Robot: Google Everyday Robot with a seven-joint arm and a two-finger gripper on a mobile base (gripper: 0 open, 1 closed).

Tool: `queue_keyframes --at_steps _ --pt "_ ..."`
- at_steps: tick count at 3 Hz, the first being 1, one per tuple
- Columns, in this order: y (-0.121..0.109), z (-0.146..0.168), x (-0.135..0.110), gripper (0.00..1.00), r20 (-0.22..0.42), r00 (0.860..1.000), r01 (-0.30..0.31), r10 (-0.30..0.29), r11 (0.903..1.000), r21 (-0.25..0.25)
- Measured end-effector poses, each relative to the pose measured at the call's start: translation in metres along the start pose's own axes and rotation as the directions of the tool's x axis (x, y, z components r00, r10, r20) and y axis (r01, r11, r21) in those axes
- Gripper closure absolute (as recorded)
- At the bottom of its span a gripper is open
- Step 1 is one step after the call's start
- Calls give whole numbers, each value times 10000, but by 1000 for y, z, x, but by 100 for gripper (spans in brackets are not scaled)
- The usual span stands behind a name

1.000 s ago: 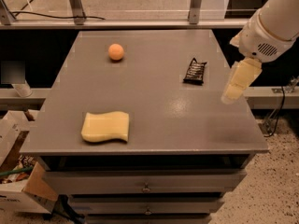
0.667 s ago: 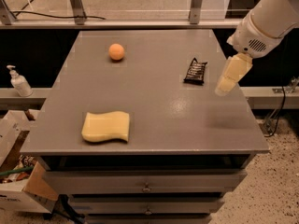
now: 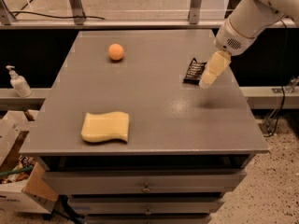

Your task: Move rxbar chocolate near sponge

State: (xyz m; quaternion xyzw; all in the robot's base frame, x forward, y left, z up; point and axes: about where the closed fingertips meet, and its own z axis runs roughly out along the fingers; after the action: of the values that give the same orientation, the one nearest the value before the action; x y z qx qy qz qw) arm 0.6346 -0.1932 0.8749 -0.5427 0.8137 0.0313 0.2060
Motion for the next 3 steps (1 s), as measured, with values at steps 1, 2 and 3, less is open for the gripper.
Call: queue_keyframes --at_steps 1,2,3 --pt "-7 27 -12 0 89 9999 59 -58 9998 -192" --pt "-13 48 -16 0 127 9999 19 -14 9993 -385" --pt "-18 65 -19 18 142 9999 -69 77 9983 -585"
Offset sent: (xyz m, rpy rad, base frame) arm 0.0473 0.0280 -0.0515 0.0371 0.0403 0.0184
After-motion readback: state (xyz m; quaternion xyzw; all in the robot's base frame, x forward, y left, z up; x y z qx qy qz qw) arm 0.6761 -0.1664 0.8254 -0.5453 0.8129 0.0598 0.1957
